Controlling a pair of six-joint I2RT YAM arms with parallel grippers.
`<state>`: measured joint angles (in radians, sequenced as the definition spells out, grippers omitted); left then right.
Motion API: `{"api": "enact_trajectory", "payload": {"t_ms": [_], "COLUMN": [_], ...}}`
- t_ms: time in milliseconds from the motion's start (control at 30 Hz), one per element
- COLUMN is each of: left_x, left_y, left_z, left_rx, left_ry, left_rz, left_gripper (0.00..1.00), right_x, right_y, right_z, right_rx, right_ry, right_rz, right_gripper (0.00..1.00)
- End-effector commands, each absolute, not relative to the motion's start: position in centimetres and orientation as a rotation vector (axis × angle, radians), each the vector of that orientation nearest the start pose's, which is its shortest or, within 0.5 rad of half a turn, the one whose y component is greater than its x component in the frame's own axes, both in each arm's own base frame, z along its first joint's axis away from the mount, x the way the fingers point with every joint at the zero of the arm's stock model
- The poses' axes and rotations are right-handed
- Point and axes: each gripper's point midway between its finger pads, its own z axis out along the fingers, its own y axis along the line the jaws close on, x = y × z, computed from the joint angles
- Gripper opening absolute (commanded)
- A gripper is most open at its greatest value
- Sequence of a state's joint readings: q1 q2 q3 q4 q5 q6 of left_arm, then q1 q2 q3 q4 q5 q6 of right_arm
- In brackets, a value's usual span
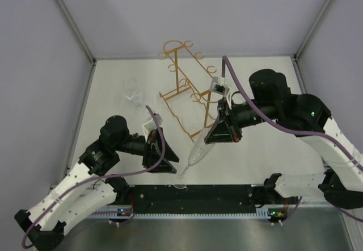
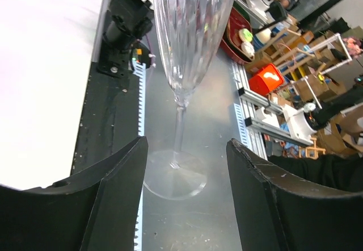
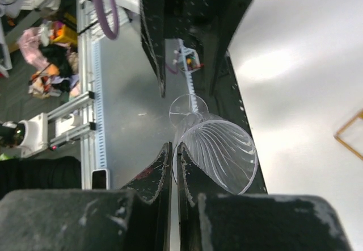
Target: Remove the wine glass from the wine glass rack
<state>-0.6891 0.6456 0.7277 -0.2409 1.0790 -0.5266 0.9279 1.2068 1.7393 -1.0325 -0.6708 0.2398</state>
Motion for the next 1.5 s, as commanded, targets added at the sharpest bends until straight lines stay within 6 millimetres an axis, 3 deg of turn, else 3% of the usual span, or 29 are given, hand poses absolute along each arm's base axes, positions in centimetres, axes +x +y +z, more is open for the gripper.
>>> {"api": "enact_trajectory", "payload": {"t_ms": [0,133,367,600,833,1000,1233,1467], "left_x": [5.3,5.9,6.0,5.6,5.8,6.0,6.1,6.0], "left_y": [-24.6,-24.8,-24.9,-24.5,-24.1,-23.9,-24.2,-24.4], "left_z": [30.2,30.2,30.6,31.0,30.9,30.4,29.0,29.1], "left_rx": [1.02,1.003,1.005,0.973,0.922,0.919,0.925,0.942], "left_ry": [1.719,1.741,1.72,1.717,1.721,1.734,1.775,1.761], "left_rz": [-1.637,-1.613,-1.61,-1.619,-1.584,-1.554,-1.566,-1.586], "left_gripper": [0.63,0.63,0.63,0.63,0.63,0.63,0.63,0.63], "right_x": [8.2,10.7,15.4,21.0,26.3,29.3,32.8,35.3], "right_y": [25.0,21.5,15.2,11.1,8.5,7.8,7.4,7.2], "right_z": [38.2,35.7,33.2,31.0,28.8,26.7,26.8,25.9], "right_rx": [-1.063,-0.887,-0.553,-0.293,-0.115,-0.063,-0.023,0.009], "right_ry": [2.002,2.124,2.205,2.229,2.238,2.276,2.266,2.275], "right_rz": [1.132,0.852,0.387,0.121,0.022,0.004,-0.029,-0.029], "right_gripper": [0.0,0.0,0.0,0.0,0.0,0.0,0.0,0.0]}}
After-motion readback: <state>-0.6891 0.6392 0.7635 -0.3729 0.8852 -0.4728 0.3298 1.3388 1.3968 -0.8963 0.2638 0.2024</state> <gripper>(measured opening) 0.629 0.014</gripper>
